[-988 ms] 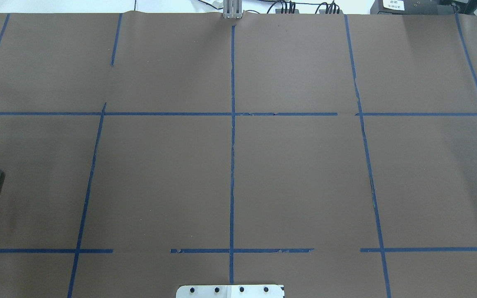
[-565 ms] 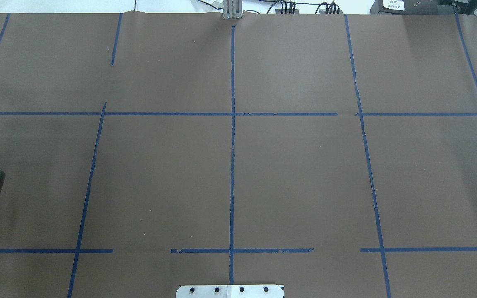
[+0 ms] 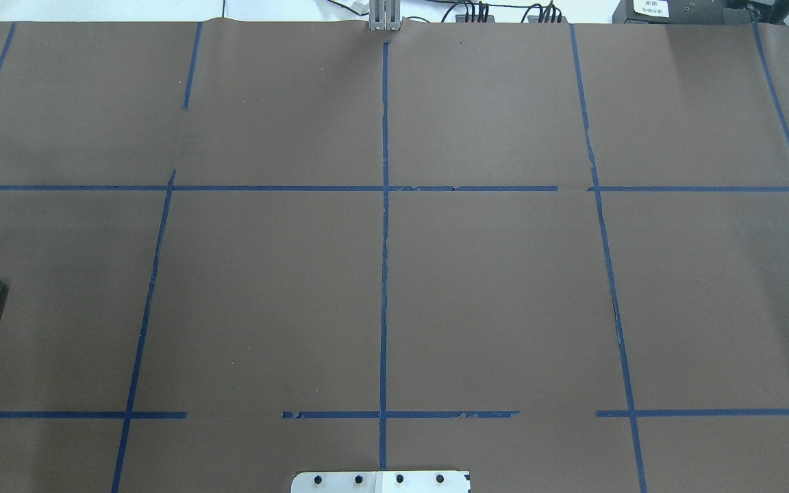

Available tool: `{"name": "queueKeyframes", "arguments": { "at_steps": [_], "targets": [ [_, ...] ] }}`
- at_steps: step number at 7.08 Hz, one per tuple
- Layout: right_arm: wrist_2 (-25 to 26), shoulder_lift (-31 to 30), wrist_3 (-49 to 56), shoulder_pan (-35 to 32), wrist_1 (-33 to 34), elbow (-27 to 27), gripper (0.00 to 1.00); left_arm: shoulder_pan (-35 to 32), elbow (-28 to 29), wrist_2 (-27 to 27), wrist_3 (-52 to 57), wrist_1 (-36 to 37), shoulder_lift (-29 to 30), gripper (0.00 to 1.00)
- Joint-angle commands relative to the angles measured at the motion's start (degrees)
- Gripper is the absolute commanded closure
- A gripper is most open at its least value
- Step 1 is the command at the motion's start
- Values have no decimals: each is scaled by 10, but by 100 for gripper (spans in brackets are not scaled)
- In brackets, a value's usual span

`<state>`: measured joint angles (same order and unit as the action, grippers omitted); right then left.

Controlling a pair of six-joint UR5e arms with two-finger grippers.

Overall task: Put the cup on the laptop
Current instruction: 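Lower the mug onto the laptop lid and open the left gripper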

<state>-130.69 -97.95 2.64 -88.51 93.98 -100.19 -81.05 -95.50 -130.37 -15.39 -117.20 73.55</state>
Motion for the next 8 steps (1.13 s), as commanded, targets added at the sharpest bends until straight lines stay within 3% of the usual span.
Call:
{"name": "queueKeyframes", "arguments": {
  "at_steps": [1,2,3,6,8],
  "targets": [
    [0,0,0,0,0,0,0,-107,-75,-1,135,185,23,0],
    [0,0,0,0,0,0,0,-128,-108,-1,158,266,41,0],
    [0,0,0,0,0,0,0,-129,-119,-1,159,287,44,0],
    [0,-1,0,0,0,0,0,-129,-105,-16,159,288,42,0],
    [0,0,0,0,0,0,0,-129,-104,-79,159,288,36,0]
  ]
}}
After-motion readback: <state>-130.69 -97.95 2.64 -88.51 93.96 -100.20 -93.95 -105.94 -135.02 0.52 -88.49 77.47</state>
